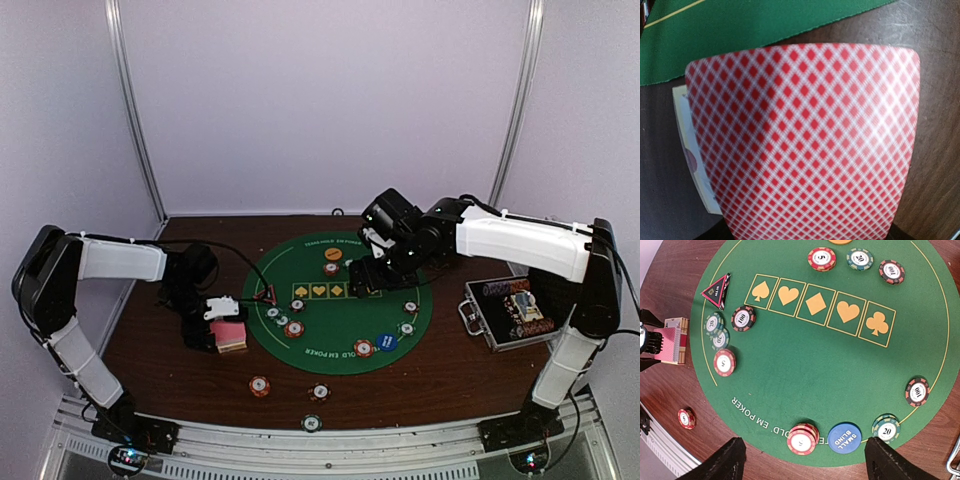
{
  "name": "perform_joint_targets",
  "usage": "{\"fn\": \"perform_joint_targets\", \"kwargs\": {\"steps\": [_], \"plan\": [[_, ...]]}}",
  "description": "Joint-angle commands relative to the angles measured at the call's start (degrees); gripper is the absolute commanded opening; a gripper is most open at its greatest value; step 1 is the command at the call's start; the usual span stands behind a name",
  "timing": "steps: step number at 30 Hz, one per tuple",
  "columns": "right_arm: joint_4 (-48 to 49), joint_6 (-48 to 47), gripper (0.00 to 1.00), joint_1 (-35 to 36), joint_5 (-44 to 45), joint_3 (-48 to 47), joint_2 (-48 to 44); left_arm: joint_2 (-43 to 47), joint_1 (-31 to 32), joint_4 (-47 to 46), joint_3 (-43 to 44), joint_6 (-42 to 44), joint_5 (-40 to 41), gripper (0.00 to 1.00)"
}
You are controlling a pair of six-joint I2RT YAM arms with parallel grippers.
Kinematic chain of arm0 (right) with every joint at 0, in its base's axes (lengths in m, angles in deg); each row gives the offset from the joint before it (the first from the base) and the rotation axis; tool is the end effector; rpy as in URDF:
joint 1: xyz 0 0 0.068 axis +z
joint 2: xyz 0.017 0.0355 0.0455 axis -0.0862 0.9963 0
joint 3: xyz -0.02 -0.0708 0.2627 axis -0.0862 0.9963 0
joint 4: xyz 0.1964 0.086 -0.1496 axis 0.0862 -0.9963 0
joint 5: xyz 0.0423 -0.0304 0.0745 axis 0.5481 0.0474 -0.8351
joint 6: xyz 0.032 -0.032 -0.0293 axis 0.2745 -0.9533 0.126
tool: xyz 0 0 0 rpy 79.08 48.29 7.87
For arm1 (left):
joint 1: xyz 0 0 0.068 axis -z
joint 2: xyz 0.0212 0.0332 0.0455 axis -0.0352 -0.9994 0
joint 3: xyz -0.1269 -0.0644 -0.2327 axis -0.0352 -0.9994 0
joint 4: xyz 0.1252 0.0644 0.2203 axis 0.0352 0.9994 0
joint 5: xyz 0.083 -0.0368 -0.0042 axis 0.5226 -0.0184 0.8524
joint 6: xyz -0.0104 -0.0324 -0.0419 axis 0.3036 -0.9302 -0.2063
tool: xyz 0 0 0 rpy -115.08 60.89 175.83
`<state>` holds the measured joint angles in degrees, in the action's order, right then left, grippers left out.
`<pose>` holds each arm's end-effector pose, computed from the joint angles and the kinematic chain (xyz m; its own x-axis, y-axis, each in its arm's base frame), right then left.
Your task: Distribute texas hold em gaming equipment
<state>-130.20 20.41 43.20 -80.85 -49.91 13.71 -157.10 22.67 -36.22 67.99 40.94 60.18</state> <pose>0.2403 0.2720 0.2787 -0.8796 -0.2587 -0.3992 -0.3894 0.8736 0.2918 0.2499 -0.1194 0.1480 -0.3619 0.9202 -0.1492 0.9314 0.3637 -0.0159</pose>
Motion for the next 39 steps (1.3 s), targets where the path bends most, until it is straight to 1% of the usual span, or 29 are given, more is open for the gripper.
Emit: {"fn": "perform_joint_targets", "kwargs": {"steps": [1, 8, 11, 12, 16, 20, 21, 29, 35, 39], "plan": [[0.35, 0.51, 0.85, 0.31, -0.17, -0.91, -1.62, -1.16, -0.34, -0.68, -0.61, 0.34, -1.36, 0.71], [0.53, 0.44, 0.8, 0.29, -0.87, -1.04, -1.27, 1.07, -0.34, -4.64, -3.5, 1.64, -0.99, 0.51], [0.57, 0.42, 0.79, 0.29, -1.21, -1.02, -1.19, 1.84, -0.34, -5.7, -4.11, 1.67, -0.78, 0.37], [0.68, 0.43, 0.78, 0.29, -1.22, -1.04, -1.13, 1.84, -0.34, -5.71, -4.03, 1.67, -0.67, 0.34], [0.71, 0.34, 0.77, 0.29, -1.6, -1.25, -1.01, 1.7, -0.34, -5.38, -3.89, 1.71, -0.01, 0.25], [1.1, 0.26, 0.77, 0.29, -1.74, -1.4, -0.92, 2.25, -0.34, -5.41, -3.62, 1.72, 0.2, 0.03], [1.14, 0.25, 0.77, 0.27, -1.83, -1.44, -0.84, 2.33, -0.34, -5.32, -3.41, 1.64, 0.34, 0.0], [2.43, 0.84, 0.76, 0.29, -3.77, -1.46, -0.63, 3.51, -0.34, -2.3, -1.69, 1.49, -2.17, 0.0], [4.3, 1.88, 0.76, 0.29, -6.09, -1.17, -0.27, 4.76, -0.34, 1.31, 0.97, 1.83, -3.26, 0.0], [5.63, 2.71, 0.75, 0.29, -7.25, -0.24, -0.45, 5.3, -0.34, 1.98, 1.48, 1.86, -3.34, 0.0]]}}
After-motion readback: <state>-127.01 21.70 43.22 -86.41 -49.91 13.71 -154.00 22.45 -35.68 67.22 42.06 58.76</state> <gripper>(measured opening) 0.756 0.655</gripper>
